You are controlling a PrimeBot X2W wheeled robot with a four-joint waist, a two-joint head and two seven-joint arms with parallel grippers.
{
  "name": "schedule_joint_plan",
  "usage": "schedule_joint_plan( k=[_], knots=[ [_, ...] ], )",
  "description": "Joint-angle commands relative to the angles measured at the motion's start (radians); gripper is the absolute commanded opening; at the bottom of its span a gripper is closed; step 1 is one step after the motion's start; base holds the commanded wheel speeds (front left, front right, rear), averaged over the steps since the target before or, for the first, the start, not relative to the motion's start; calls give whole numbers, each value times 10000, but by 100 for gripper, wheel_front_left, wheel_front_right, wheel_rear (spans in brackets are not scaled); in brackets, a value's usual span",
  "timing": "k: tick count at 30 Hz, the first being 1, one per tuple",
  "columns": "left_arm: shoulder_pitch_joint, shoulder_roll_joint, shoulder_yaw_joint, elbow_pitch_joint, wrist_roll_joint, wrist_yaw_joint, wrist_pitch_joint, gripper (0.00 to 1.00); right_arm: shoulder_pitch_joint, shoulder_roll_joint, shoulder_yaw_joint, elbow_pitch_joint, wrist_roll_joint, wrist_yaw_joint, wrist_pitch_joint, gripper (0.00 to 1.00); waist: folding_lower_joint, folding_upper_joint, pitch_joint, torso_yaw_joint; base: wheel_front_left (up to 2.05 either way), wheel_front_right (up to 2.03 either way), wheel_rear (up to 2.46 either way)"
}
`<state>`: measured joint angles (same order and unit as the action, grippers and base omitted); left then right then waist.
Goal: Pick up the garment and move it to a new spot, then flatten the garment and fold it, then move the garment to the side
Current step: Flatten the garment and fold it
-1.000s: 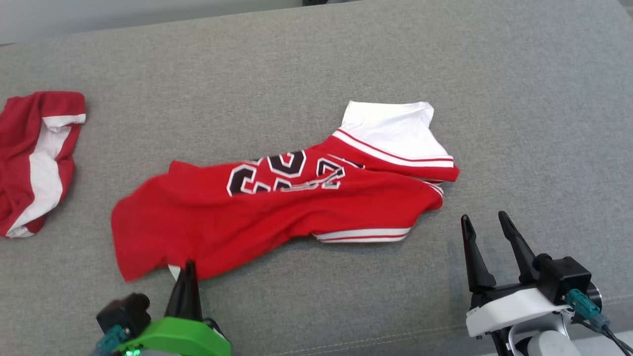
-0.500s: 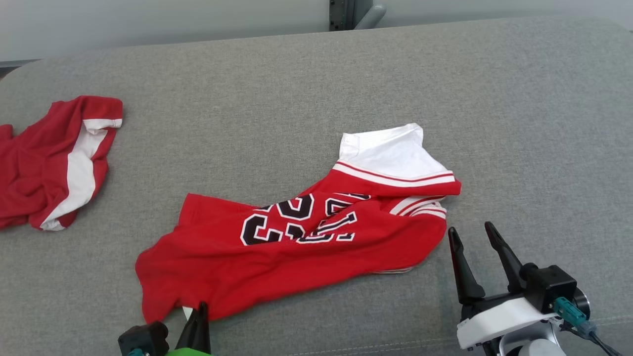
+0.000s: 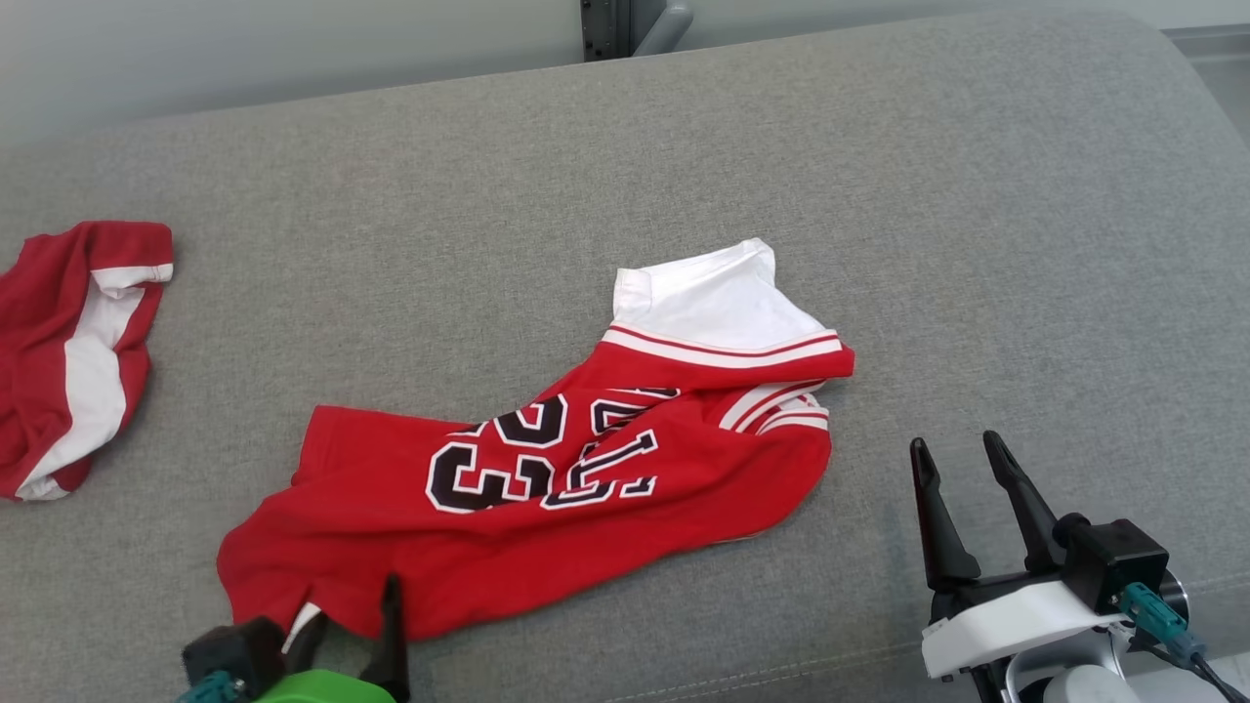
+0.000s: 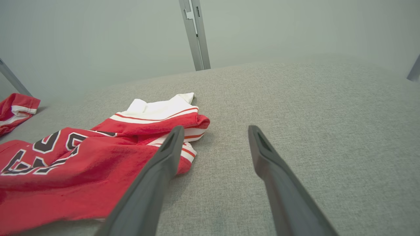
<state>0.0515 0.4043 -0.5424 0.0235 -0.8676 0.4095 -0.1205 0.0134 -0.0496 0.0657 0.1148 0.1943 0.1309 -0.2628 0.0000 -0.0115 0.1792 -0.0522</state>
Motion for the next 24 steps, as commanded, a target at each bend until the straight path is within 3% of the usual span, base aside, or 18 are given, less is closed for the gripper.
schedule_joint_plan(
  k=[1, 8, 12, 17, 24],
  knots=[
    [71, 372, 161, -341, 167, 177, 50, 100, 60, -18, -34, -51, 100, -3, -34, 100, 0, 115, -87, -102, 0, 0, 0],
    [-321, 2162, 763, -3278, 931, 1090, 859, 100, -128, -18, -1, -205, 200, -3, -32, 100, 0, 115, -10, -447, 0, 0, 0],
    [-1045, 2697, 553, -4223, 1225, 982, 1617, 100, -241, -21, 12, -240, 352, -3, -32, 100, 0, 115, 141, -713, 0, 0, 0],
    [-2976, 2214, -686, -3729, 1671, 25, 2815, 100, -460, -30, 177, -205, 477, -5, -32, 100, 0, 115, 412, -1063, 0, 0, 0],
    [-5774, 601, -2396, -1012, 1981, -1576, 4301, 100, -797, -16, 330, -157, 621, -3, -32, 100, 0, 115, 737, -1685, 0, 0, 0]
  ],
)
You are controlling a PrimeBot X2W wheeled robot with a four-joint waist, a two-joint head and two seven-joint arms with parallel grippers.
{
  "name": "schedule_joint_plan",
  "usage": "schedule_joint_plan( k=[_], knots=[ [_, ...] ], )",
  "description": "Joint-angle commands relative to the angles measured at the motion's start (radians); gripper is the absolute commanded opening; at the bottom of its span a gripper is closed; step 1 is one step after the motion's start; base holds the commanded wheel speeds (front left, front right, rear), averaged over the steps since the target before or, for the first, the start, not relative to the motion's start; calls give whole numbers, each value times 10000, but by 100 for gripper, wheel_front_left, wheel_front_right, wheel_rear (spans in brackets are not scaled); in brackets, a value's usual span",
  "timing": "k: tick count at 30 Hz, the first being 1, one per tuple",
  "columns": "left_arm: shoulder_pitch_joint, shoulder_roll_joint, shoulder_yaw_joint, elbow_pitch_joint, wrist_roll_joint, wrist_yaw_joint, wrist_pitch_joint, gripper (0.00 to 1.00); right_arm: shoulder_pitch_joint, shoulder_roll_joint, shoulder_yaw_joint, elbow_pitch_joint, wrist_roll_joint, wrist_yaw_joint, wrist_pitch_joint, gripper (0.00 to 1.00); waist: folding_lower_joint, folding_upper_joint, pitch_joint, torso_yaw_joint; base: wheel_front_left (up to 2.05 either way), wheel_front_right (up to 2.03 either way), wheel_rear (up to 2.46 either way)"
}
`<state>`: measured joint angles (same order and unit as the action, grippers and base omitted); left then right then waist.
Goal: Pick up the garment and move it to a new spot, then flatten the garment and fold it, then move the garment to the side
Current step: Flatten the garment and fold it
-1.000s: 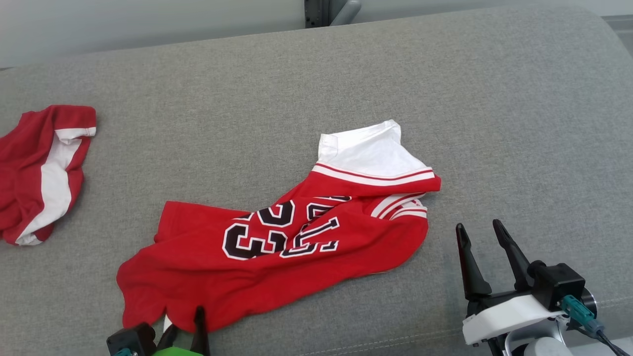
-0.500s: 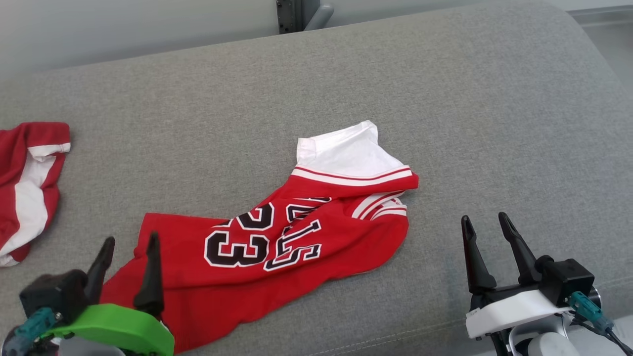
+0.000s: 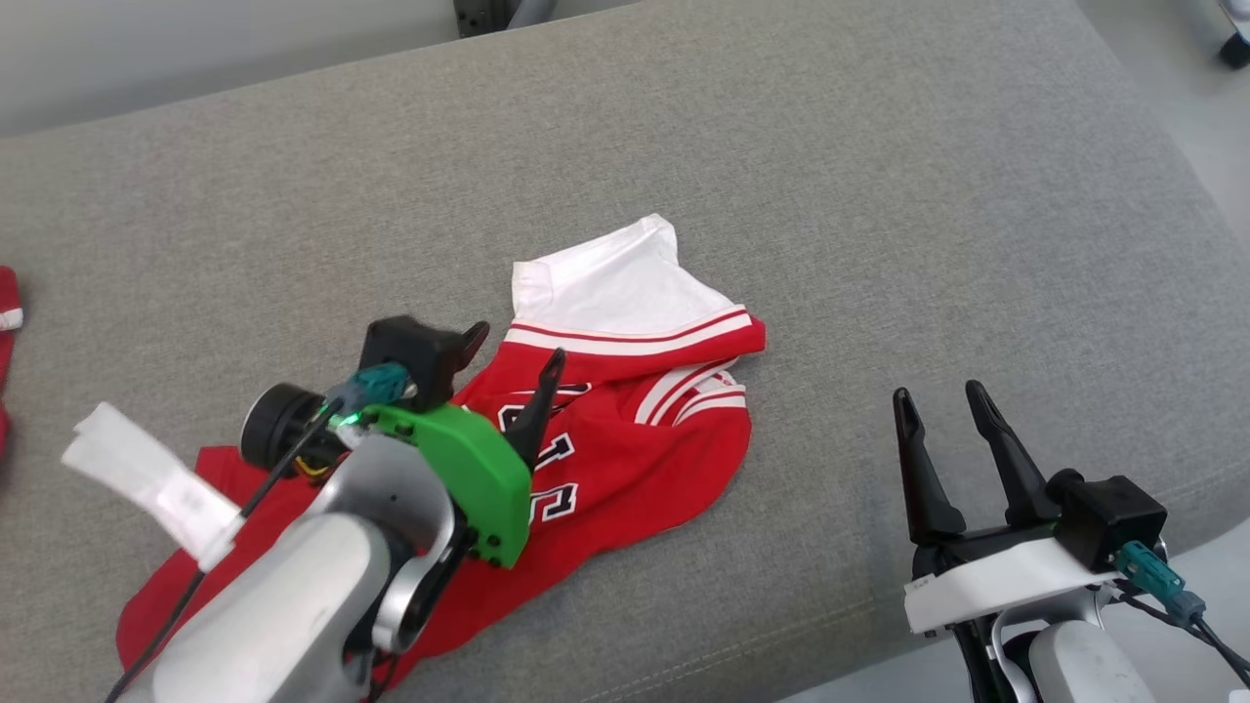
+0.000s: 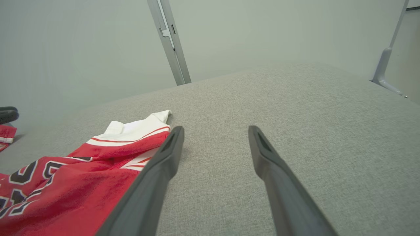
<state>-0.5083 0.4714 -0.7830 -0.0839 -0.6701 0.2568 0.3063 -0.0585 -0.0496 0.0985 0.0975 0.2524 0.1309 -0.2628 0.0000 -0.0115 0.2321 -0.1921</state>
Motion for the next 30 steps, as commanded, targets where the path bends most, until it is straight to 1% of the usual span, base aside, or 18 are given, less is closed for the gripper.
schedule_joint_plan(
  k=[1, 4, 5, 6, 10, 12, 18, 23, 24, 25, 30],
  knots=[
    [-435, -318, -191, 469, -23, -265, 174, 100, -108, -15, 5, 15, 83, -3, -32, 100, 0, 115, 244, -376, 0, 0, 0],
    [-1253, -816, -680, 1622, 193, -799, 542, 100, -100, -15, 45, 41, 142, -3, -32, 100, 0, 115, 312, -633, 0, 0, 0],
    [-1253, -816, -680, 1622, 193, -799, 542, 100, -100, -15, 45, 41, 142, -3, -32, 100, 0, 115, 312, -633, 0, 0, 0],
    [-1678, -1070, -1041, 2328, 382, -1121, 737, 100, -93, -16, 53, 63, 151, -3, -32, 100, 0, 115, 353, -772, 0, 0, 0],
    [-2288, -1474, -1663, 3474, 784, -1642, 945, 100, -154, -16, 124, 58, 206, -3, -32, 100, 0, 115, 441, -1014, 0, 0, 0],
    [-2593, -1614, -1946, 3927, 1142, -1786, 894, 100, -206, -13, 150, 58, 219, -3, -32, 100, 0, 115, 504, -1099, 0, 0, 0],
    [-3104, -1994, -2564, 5355, 1749, -2057, 703, 100, -319, -15, 323, 55, 267, -3, -32, 100, 0, 115, 674, -1297, 0, 0, 0],
    [-3200, -2230, -2830, 6199, 1828, -2312, 554, 100, -298, -15, 344, 83, 285, -3, -32, 100, 0, 115, 716, -1374, 0, 0, 0],
    [-3225, -2256, -2872, 6332, 1852, -2348, 521, 93, -291, -15, 331, 86, 287, -3, -32, 100, 0, 115, 717, -1378, 0, 0, 0],
    [-3266, -2270, -2905, 6464, 1908, -2377, 442, 0, -287, -15, 322, 90, 284, -3, -32, 100, 0, 115, 715, -1380, 0, 0, 0],
    [-3405, -2290, -3074, 7010, 2030, -2677, 1, 0, -339, -15, 298, 104, 289, -3, -32, 100, 0, 115, 682, -1353, 0, 0, 0]
  ],
)
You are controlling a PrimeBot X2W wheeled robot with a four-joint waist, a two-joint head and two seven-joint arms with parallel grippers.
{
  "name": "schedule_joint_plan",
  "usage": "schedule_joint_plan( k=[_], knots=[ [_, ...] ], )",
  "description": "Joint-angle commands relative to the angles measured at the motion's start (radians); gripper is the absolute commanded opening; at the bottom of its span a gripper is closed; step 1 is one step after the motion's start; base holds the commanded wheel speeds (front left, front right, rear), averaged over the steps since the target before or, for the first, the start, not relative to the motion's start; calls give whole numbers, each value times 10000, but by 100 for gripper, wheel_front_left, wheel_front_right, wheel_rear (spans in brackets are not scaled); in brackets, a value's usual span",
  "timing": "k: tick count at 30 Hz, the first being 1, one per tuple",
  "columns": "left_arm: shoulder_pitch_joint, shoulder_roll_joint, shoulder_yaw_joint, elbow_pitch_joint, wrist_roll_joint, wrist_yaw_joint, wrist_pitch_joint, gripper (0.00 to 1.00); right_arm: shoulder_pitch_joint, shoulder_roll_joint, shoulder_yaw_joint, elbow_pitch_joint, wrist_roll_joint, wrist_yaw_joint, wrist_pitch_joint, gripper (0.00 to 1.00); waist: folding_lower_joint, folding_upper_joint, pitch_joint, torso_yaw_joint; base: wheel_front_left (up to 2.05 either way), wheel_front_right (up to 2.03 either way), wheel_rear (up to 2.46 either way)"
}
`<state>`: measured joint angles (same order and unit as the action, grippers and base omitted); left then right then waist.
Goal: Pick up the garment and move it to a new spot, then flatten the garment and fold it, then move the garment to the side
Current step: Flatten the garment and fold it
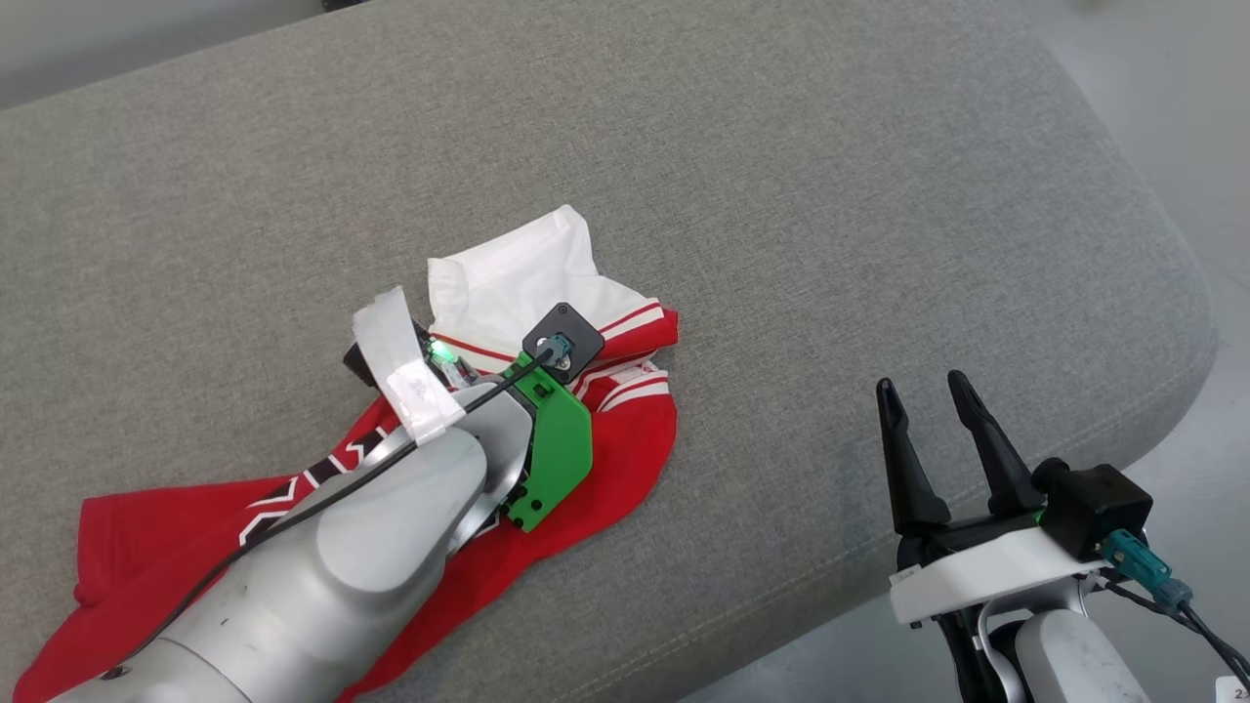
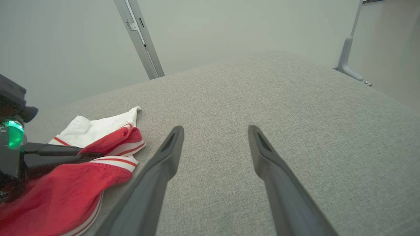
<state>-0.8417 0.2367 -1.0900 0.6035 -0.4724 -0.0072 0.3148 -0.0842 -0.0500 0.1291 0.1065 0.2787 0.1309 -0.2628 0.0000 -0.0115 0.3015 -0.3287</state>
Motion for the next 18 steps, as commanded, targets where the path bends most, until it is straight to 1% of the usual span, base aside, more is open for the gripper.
schedule_joint_plan(
  k=[1, 2, 4, 6, 8, 11, 14, 18],
  knots=[
    [-75, 29, 79, 194, 2, -30, -298, 0, -89, -11, -11, 11, 28, -3, -32, 100, 0, 115, -25, 25, 0, 0, 0],
    [-91, -8, 177, 238, -28, 59, -550, 0, -79, -11, -23, 5, 27, -3, -32, 100, 0, 115, -41, 42, 0, 0, 0],
    [-55, -134, 317, 311, -146, 28, -1014, 0, -18, -11, -66, -16, -5, -3, -32, 100, 0, 115, -73, 95, 0, 0, 0],
    [-78, -198, 508, 307, -267, 93, -1548, 0, 38, -11, -94, -13, -51, -3, -32, 100, 0, 115, -111, 143, 0, 0, 0],
    [-17, -272, 736, 135, -416, 108, -2114, 0, 95, -12, -144, 9, -90, -3, -32, 100, 0, 115, -174, 207, 0, 0, 0],
    [42, -238, 960, -284, -475, 232, -2836, 0, 169, -11, -253, 22, -163, -3, -32, 100, 0, 115, -288, 339, 0, 0, 0],
    [47, -42, 1211, -723, -410, 522, -3407, 0, 217, -11, -279, 15, -271, -3, -32, 100, 0, 115, -400, 468, 0, 0, 0],
    [-120, 355, 1667, -1093, -304, 1022, -4065, 0, 246, -13, -269, 22, -372, -3, -32, 100, 0, 115, -523, 586, 0, 0, 0]
  ],
)
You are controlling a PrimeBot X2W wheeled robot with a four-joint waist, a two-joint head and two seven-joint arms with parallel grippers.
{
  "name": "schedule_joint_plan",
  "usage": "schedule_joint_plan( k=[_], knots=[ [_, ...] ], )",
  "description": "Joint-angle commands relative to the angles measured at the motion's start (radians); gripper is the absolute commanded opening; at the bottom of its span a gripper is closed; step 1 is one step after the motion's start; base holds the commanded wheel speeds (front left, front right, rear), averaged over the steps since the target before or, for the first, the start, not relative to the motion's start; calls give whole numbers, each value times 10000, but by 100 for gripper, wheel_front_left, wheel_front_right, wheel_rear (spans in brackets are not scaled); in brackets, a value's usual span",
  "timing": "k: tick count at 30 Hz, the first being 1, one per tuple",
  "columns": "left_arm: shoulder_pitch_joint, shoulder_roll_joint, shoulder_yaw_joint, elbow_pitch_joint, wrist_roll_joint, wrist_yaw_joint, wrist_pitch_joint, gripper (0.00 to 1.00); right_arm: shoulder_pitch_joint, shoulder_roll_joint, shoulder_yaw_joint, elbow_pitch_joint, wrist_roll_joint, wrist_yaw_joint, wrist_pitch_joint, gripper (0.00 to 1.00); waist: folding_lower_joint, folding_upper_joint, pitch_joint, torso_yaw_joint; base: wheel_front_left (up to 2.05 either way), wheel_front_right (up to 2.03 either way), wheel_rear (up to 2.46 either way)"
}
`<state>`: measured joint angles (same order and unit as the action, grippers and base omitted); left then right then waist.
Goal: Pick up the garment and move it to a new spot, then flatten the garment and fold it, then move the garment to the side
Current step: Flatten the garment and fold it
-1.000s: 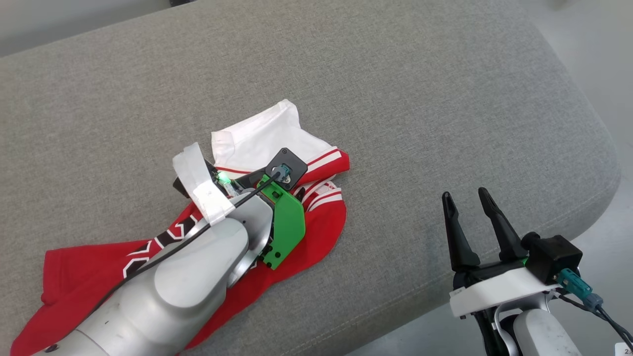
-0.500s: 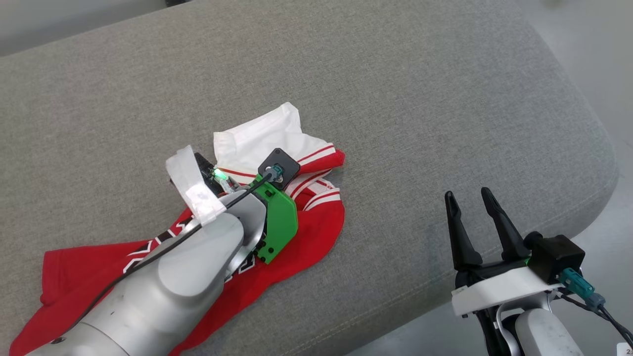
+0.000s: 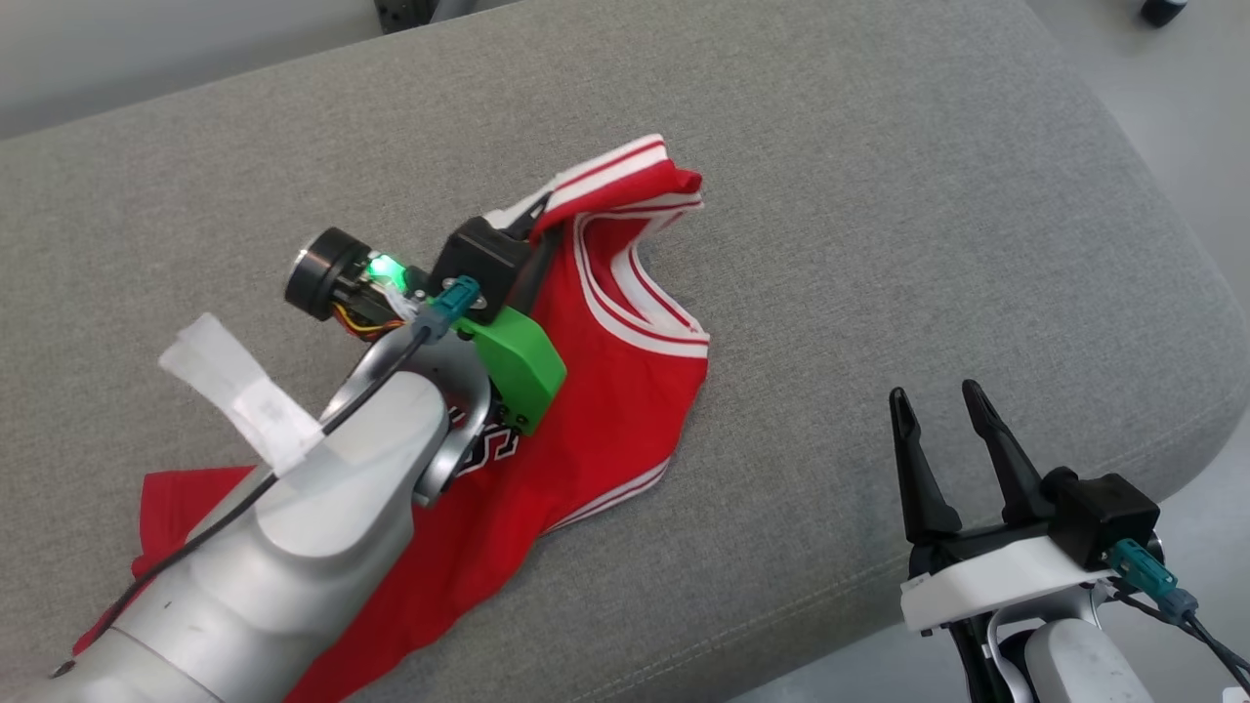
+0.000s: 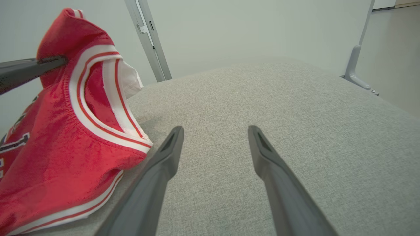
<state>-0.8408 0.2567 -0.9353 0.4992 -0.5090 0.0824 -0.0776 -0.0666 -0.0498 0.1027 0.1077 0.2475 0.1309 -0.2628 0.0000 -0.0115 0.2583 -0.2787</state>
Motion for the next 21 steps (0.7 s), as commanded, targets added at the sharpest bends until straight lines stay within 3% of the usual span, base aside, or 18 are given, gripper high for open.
schedule_joint_plan(
  k=[1, 7, 15, 20, 21],
  knots=[
    [-130, 155, 119, -50, 63, 127, -142, 0, 69, -14, -5, 10, -60, -3, -32, 100, 0, 115, -90, 86, 0, 0, 0],
    [-298, 757, 750, 269, 164, 782, -1008, 0, 91, -14, 62, 26, -222, -3, -32, 100, 0, 115, -164, 132, 0, 0, 0],
    [-527, 1489, 1444, 2736, 115, 1449, -1577, 0, -109, -11, 159, -20, -302, -3, -32, 100, 0, 115, 185, -104, 0, 0, 0],
    [-428, 1135, 1320, 3878, -213, 550, -1631, 0, -173, -14, 212, -34, -221, -3, -32, 100, 0, 115, 397, -179, 0, 0, 0],
    [-417, 1024, 1332, 4092, -332, 445, -1580, 24, -184, -14, 213, -30, -205, -3, -32, 100, 0, 115, 415, -186, 0, 0, 0]
  ],
)
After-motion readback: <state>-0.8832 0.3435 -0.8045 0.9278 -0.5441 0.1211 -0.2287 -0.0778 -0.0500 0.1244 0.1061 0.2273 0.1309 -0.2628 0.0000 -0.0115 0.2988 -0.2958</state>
